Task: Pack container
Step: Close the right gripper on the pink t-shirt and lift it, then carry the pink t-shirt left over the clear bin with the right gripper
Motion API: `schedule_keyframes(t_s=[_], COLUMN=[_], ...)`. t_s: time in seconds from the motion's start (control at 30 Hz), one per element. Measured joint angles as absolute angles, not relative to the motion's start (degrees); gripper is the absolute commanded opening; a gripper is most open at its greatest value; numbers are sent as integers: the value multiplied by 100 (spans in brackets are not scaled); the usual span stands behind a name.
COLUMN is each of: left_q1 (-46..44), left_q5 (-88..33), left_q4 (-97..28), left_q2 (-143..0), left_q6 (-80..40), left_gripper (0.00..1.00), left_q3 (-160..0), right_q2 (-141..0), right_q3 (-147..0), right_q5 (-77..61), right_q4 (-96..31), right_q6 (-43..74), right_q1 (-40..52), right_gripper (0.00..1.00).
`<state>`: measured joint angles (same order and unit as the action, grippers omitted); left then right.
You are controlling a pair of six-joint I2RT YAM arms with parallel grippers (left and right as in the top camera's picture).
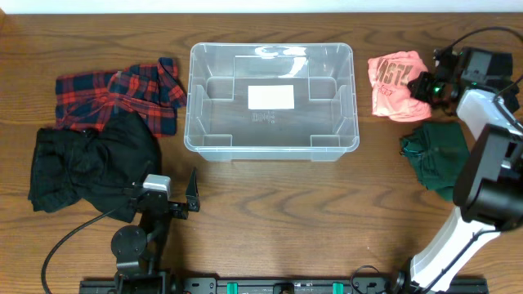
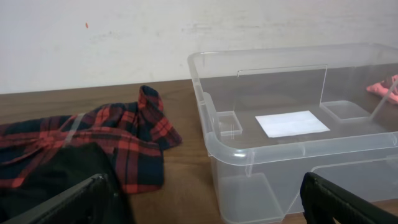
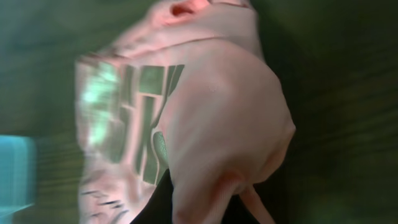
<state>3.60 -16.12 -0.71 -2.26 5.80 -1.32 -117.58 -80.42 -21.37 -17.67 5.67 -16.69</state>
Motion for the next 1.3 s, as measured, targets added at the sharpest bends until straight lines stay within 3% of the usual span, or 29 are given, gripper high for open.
schedule_keyframes(t_s=[0.3, 0.53, 0.83, 1.3], left_q1=[362, 362, 360, 362], left_q5=[-1612, -1612, -1612, -1612], left_q4=[-71, -71, -71, -71], left_q2=[-226, -226, -226, -226], left_q6=[580, 580, 580, 580], left_gripper=[98, 98, 98, 98], left_q3=[-130, -130, -130, -132], right_q2=[-10132, -9273, -9220, -10075], right_q3=[-8941, -9231, -9231, -9231], right_q5=[-2499, -2637, -2558, -910], right_q4=[-2255, -2204, -2112, -1927], right_q6=[567, 790, 1914, 3601], right_q1=[-1527, -687, 733, 2893], right_gripper=[1, 1, 1, 1])
